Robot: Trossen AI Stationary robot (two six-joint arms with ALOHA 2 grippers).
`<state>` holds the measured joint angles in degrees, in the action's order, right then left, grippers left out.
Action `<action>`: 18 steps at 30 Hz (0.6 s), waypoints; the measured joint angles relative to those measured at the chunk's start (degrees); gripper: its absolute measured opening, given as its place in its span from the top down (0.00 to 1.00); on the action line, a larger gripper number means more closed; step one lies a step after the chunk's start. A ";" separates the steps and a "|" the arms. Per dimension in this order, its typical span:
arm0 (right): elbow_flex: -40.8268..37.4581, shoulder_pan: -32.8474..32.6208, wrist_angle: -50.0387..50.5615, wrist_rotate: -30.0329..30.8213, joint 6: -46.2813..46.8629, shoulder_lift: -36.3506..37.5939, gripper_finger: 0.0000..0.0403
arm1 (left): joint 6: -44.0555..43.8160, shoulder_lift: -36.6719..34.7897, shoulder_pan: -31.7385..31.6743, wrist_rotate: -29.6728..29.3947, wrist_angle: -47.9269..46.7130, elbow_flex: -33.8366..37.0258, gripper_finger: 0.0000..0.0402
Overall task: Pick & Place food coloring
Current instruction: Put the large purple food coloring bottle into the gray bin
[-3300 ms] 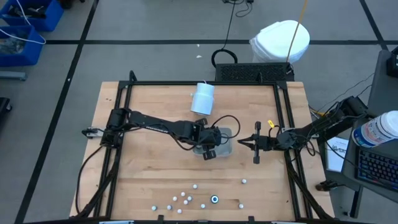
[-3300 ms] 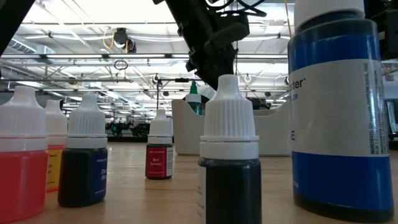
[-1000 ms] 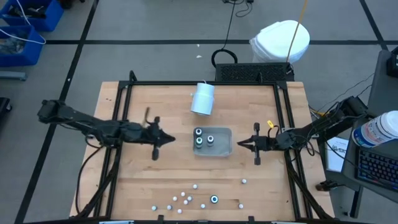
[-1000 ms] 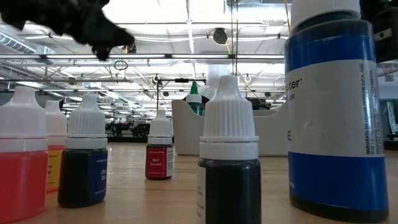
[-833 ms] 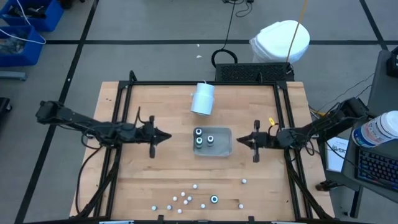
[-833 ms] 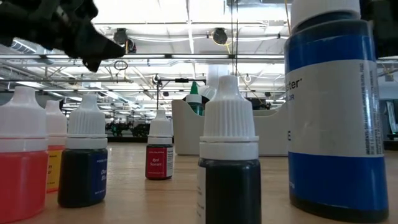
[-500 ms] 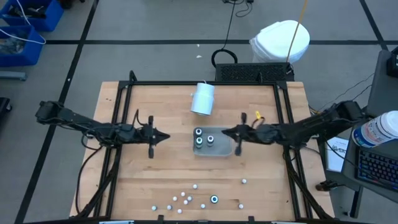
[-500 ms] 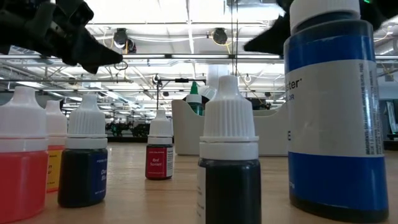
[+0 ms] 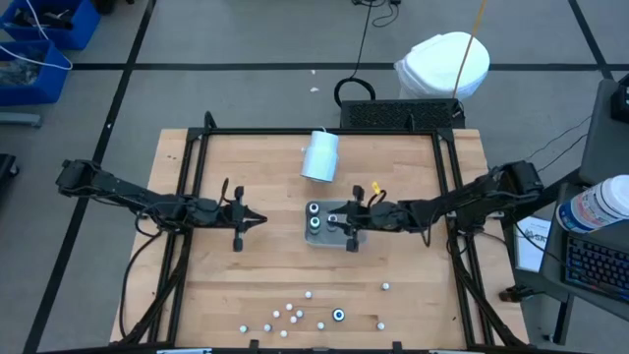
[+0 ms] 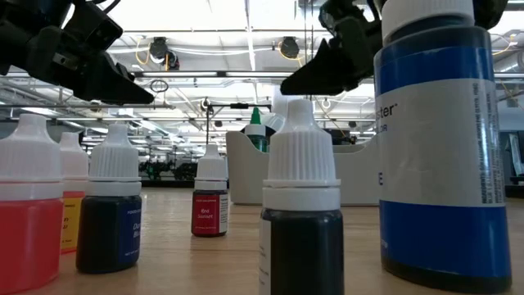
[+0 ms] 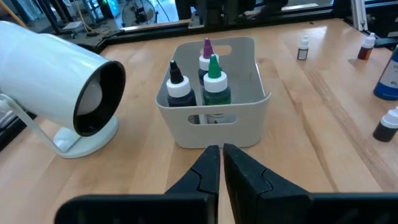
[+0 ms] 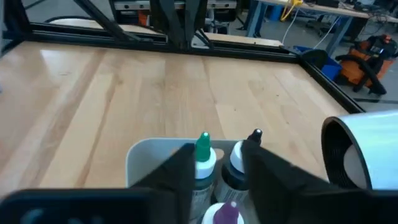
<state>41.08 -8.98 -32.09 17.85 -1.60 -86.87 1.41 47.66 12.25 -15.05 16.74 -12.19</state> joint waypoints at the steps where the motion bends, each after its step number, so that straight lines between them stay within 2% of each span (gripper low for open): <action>1: -0.03 0.21 -0.43 0.04 -0.22 -0.27 0.63 | 0.00 0.00 0.00 0.00 -0.02 0.00 0.92; 5: -0.11 1.11 -1.06 -0.19 -2.28 -0.18 0.44 | -0.44 0.00 0.04 0.07 -0.34 0.00 0.95; 8: -1.52 1.19 -0.63 -1.80 -4.95 -0.07 0.36 | -1.04 0.00 0.04 0.09 -0.31 0.00 0.98; 11: -3.34 1.11 -1.53 -4.75 -4.94 -0.02 0.33 | -1.13 0.00 0.04 0.11 -0.25 0.00 0.99; 18: -8.32 1.15 -9.29 -4.68 -3.09 -0.02 0.37 | -1.66 0.00 0.04 0.20 -0.20 0.00 0.92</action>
<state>32.76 -7.84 -41.38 13.17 -4.69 -86.89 -0.25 47.66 12.29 -14.85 16.53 -12.19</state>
